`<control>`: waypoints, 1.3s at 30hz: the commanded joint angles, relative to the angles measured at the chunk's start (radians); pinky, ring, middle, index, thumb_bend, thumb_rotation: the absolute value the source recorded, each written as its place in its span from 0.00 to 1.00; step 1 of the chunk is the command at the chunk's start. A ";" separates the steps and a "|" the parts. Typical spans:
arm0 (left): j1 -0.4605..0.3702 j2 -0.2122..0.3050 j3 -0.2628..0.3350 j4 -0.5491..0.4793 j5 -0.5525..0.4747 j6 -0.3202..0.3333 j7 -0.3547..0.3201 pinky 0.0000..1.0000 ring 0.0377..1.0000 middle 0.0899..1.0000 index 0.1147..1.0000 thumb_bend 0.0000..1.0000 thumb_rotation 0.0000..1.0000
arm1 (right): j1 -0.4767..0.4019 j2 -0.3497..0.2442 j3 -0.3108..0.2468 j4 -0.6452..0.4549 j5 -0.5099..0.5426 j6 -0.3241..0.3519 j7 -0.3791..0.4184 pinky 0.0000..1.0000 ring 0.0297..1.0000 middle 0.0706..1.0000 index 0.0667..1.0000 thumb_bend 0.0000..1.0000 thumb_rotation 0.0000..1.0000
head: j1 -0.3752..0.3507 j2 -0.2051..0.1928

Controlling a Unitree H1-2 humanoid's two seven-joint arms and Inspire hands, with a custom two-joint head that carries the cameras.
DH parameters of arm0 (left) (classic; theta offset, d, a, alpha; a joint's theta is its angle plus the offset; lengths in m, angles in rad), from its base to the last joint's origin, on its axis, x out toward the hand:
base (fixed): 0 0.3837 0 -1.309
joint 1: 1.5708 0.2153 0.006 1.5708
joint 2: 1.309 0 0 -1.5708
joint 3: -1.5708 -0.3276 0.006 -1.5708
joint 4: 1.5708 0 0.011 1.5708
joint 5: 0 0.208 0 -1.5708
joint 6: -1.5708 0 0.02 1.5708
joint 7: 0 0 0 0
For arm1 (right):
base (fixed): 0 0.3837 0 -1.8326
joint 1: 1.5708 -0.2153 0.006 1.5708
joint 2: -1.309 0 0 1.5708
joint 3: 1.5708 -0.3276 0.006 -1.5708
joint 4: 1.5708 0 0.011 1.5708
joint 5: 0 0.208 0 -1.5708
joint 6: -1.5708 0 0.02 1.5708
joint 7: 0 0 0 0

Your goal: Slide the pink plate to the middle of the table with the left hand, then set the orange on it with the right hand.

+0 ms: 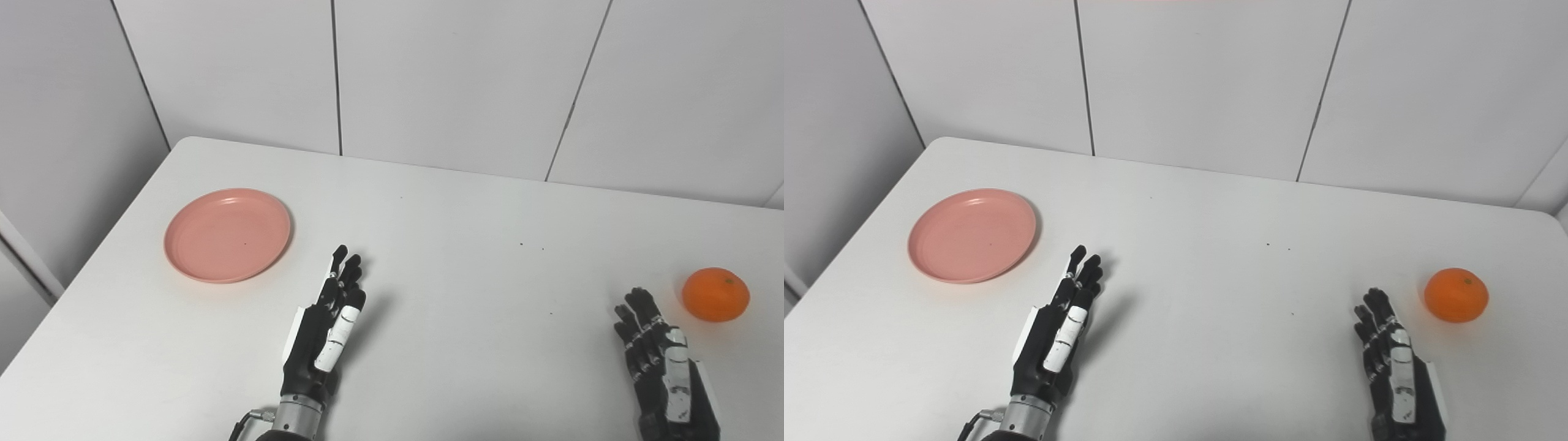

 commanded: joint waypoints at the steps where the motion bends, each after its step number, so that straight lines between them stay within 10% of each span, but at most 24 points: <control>1: 0.137 -0.024 -0.008 0.069 0.009 -0.044 0.008 1.00 0.98 0.96 1.00 0.68 0.76 | 0.044 -0.010 -0.015 0.097 0.006 -0.042 0.014 1.00 0.96 0.96 0.92 0.81 0.95 | 0.012 -0.010; 39: 0.121 0.016 -0.001 0.068 -0.028 -0.071 -0.003 0.97 0.95 0.94 0.96 0.69 0.71 | 0.058 0.009 0.014 0.128 0.008 -0.063 0.036 1.00 0.96 0.97 0.94 0.80 0.97 | 0.035 -0.103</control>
